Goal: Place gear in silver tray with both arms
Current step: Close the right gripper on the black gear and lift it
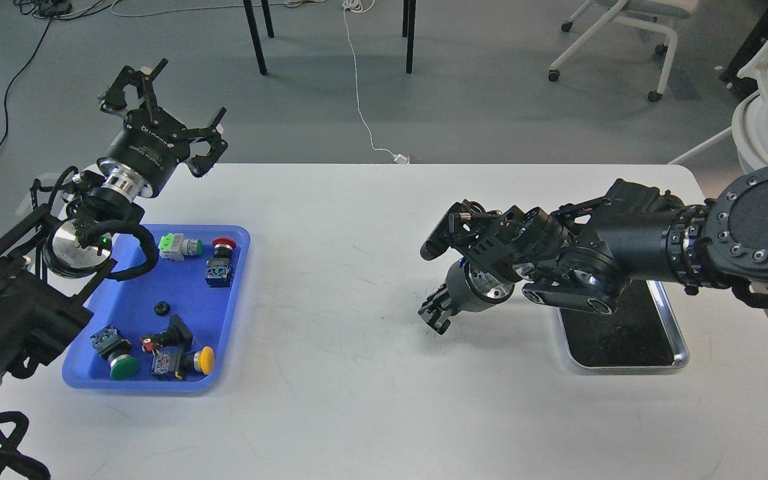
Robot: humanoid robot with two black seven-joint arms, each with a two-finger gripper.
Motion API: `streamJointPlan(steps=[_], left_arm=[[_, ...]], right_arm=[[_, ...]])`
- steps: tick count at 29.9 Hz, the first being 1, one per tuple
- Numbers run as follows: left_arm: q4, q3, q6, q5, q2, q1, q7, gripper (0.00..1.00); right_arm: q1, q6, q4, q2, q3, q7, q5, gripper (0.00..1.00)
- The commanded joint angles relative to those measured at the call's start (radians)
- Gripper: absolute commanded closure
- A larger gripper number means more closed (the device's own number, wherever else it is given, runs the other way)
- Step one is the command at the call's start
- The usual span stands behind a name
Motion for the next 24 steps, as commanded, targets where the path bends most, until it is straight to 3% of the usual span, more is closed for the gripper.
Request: streamJointPlan(steps=[1, 10, 24], left_arm=[[0.000, -0.001, -0.001, 0.000, 0.002, 0.001, -0.001, 0.03], [0.000, -0.001, -0.001, 0.000, 0.006, 0.003, -0.001, 0.03], [0.000, 0.002, -0.001, 0.002, 0.018, 0.001, 0.002, 0.03]], right_arm=[[0.000, 0.000, 0.001, 0.000, 0.002, 0.008, 0.001, 0.84], [0.093, 0.001, 0.018, -0.004, 0.006, 0.011, 0.001, 0.86], [0.150, 0.001, 0.223, -0.492, -0.002, 0.010, -0.231, 0.85]])
